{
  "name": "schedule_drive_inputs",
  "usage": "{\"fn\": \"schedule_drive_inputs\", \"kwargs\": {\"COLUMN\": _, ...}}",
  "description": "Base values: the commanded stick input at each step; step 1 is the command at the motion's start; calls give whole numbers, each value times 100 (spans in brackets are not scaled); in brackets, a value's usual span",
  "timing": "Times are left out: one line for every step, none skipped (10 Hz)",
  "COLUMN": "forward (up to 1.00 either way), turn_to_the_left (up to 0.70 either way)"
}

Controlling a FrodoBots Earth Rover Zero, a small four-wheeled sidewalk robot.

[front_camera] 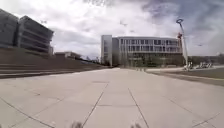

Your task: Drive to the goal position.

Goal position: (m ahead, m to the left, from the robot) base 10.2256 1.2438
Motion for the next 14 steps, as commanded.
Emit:
{"fn": "schedule_drive_inputs", "kwargs": {"forward": 70, "turn_to_the_left": 0}}
{"fn": "schedule_drive_inputs", "kwargs": {"forward": 70, "turn_to_the_left": 0}}
{"fn": "schedule_drive_inputs", "kwargs": {"forward": 70, "turn_to_the_left": 0}}
{"fn": "schedule_drive_inputs", "kwargs": {"forward": 70, "turn_to_the_left": 0}}
{"fn": "schedule_drive_inputs", "kwargs": {"forward": 70, "turn_to_the_left": 0}}
{"fn": "schedule_drive_inputs", "kwargs": {"forward": 70, "turn_to_the_left": 0}}
{"fn": "schedule_drive_inputs", "kwargs": {"forward": 70, "turn_to_the_left": 0}}
{"fn": "schedule_drive_inputs", "kwargs": {"forward": 70, "turn_to_the_left": 0}}
{"fn": "schedule_drive_inputs", "kwargs": {"forward": 70, "turn_to_the_left": 0}}
{"fn": "schedule_drive_inputs", "kwargs": {"forward": 70, "turn_to_the_left": 0}}
{"fn": "schedule_drive_inputs", "kwargs": {"forward": 70, "turn_to_the_left": 0}}
{"fn": "schedule_drive_inputs", "kwargs": {"forward": 70, "turn_to_the_left": 0}}
{"fn": "schedule_drive_inputs", "kwargs": {"forward": 70, "turn_to_the_left": 0}}
{"fn": "schedule_drive_inputs", "kwargs": {"forward": 70, "turn_to_the_left": 0}}
